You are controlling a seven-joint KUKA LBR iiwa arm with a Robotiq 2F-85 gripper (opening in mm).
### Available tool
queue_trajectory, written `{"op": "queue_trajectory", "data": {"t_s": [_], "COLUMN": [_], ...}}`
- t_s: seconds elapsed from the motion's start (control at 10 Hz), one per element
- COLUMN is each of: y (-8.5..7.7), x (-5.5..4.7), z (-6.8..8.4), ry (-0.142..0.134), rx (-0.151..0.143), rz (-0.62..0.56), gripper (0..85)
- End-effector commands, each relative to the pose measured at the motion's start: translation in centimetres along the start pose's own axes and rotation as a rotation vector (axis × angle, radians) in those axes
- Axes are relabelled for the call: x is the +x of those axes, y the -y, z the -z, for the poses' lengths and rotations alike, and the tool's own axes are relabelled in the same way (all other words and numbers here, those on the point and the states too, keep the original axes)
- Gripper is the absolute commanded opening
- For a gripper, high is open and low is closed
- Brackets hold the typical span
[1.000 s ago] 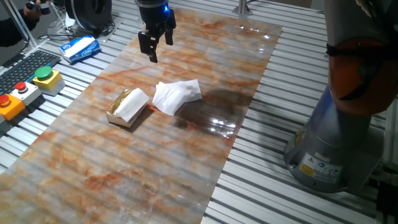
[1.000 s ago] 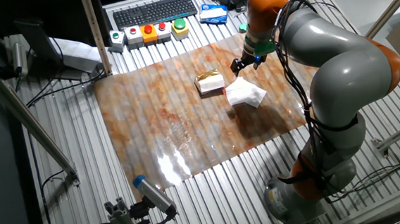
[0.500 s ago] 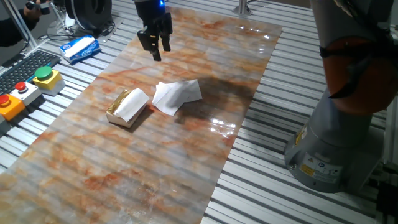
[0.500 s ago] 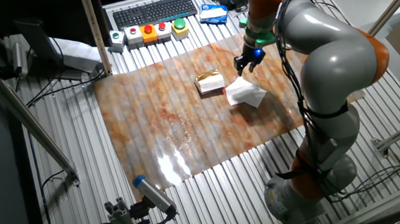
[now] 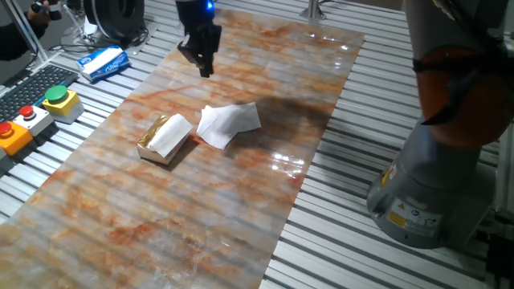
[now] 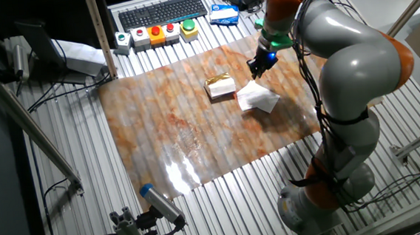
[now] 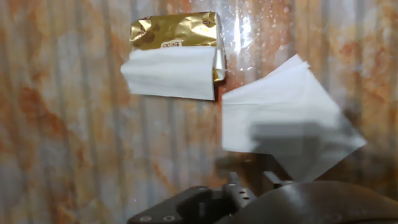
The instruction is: Pull out a napkin
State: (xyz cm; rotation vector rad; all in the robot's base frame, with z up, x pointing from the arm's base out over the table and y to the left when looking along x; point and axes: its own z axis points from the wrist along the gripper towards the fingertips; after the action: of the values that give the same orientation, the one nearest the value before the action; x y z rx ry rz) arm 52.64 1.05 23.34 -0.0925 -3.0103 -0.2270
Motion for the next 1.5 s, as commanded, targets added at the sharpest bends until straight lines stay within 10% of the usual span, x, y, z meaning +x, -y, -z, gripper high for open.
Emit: {"op": "queue_trajectory", "data": {"t_s": [0.0,0.1,0.6,0.7,0.8,0.9,1.4], "y": [-0.5,-1.2,-2.9,-3.4,-3.8,-4.1,-4.6], "x": [-0.5,-1.4,-5.2,-5.9,-6.5,-6.7,-8.2], "z": [0.1,0.5,-1.0,-1.0,-1.0,-1.4,-4.3], "ry": [0.002,0.005,0.030,0.022,0.013,0.025,0.031], "rx": [0.000,0.009,0.011,0.012,0.022,0.031,0.077], "rz": [-0.024,-0.037,-0.129,-0.144,-0.145,-0.156,-0.122], "gripper": [0.0,17.0,17.0,34.0,34.0,17.0,17.0]}}
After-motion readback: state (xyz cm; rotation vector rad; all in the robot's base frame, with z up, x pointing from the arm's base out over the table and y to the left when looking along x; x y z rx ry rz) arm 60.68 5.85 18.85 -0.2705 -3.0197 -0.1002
